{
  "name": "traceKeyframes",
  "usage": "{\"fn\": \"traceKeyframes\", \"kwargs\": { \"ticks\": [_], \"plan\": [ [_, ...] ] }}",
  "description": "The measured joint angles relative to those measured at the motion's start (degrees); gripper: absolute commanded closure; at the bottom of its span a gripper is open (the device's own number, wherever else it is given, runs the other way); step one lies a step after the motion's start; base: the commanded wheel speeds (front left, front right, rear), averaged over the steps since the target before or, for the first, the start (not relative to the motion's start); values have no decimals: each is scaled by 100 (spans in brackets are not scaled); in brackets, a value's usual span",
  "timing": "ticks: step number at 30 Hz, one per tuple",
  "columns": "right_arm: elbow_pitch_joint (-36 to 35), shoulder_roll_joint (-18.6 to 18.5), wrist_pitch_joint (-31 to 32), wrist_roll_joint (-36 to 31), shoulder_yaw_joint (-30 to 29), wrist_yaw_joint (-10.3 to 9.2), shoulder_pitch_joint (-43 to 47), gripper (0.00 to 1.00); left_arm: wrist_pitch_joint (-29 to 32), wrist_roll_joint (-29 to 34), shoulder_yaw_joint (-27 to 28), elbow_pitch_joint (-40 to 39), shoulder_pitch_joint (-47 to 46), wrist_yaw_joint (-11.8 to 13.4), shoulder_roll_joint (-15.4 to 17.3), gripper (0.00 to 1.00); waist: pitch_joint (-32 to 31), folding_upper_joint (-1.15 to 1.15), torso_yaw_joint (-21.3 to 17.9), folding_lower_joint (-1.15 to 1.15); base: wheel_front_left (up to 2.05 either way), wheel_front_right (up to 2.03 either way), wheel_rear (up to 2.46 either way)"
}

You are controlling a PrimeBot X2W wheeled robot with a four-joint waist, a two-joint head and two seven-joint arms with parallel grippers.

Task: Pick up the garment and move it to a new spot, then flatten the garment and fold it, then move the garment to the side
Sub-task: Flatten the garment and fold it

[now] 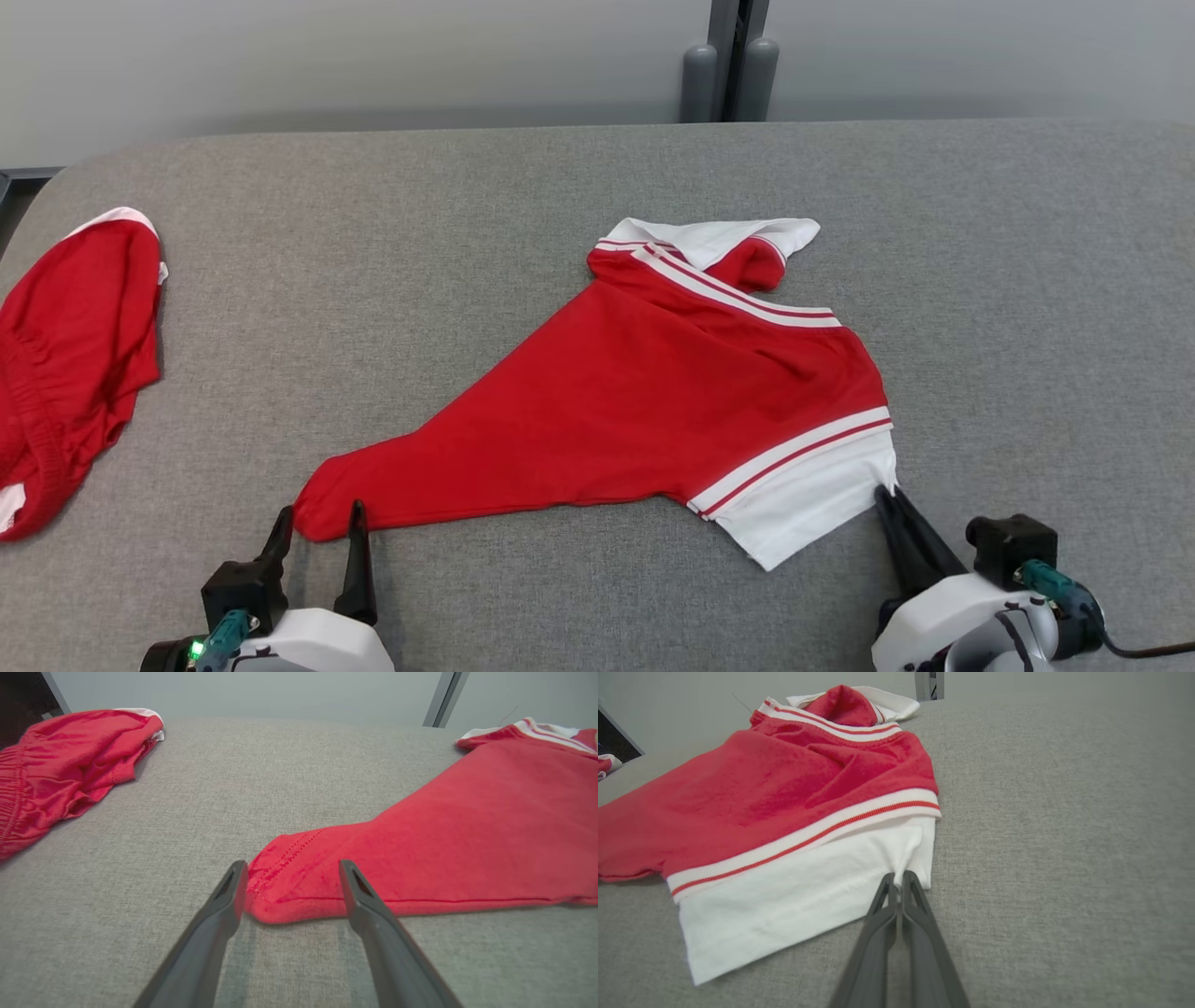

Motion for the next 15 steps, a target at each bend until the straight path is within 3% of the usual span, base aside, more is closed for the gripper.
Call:
{"fn": "traceKeyframes", "kwargs": {
  "ticks": [15],
  "plan": [
    [-948, -252, 0, 118, -614, 0, 431, 100, 0, -278, 214, 512, 24, -8, 0, 0, -63, 0, -327, 0, 0, 0, 0]
  ]
}}
